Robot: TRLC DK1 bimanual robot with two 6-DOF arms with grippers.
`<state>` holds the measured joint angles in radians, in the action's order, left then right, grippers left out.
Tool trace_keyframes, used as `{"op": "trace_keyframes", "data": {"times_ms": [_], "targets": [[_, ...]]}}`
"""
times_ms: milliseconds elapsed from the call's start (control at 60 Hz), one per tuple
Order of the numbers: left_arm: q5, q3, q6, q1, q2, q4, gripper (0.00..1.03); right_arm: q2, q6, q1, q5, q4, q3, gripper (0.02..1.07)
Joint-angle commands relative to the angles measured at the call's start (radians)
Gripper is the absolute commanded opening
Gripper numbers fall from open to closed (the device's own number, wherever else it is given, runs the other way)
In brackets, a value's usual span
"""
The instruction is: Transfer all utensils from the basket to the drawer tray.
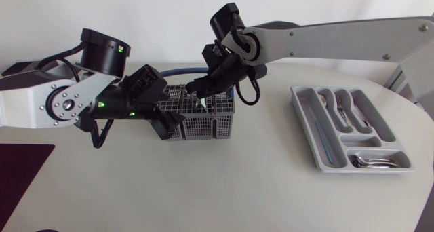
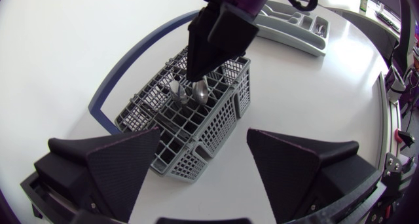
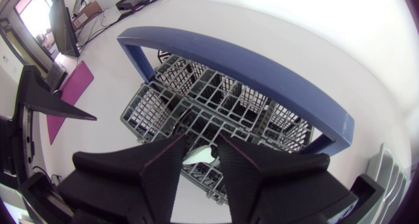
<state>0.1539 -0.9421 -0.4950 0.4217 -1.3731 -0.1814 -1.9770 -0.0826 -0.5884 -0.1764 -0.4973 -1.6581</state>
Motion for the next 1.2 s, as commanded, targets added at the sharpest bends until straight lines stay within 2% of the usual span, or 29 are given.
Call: {"op": "trace_keyframes", "data": {"times_ms": [0, 300, 733, 883, 967, 1183], "targets": [[0.013, 0.035, -0.014, 0.005, 0.019, 0.007, 0.93, 0.014, -0.028, -0.004, 0.023, -0.026, 0.020, 0.41], [0.016, 0.043, -0.016, 0.005, 0.020, 0.007, 0.93, 0.067, -0.029, 0.012, 0.022, -0.024, 0.064, 0.41], [0.018, 0.049, -0.016, 0.017, 0.029, 0.007, 0.93, 0.037, -0.028, -0.007, 0.048, -0.017, 0.070, 0.41], [0.018, 0.054, -0.016, 0.015, 0.035, 0.007, 0.93, 0.015, -0.023, -0.022, 0.052, -0.012, 0.054, 0.37], [0.018, 0.057, -0.016, 0.015, 0.043, 0.005, 0.93, 0.009, -0.017, -0.024, 0.052, -0.012, 0.049, 0.26], [0.018, 0.062, -0.024, 0.012, 0.049, 0.003, 0.93, -0.016, -0.005, -0.028, 0.045, -0.014, 0.034, 0.17]]}}
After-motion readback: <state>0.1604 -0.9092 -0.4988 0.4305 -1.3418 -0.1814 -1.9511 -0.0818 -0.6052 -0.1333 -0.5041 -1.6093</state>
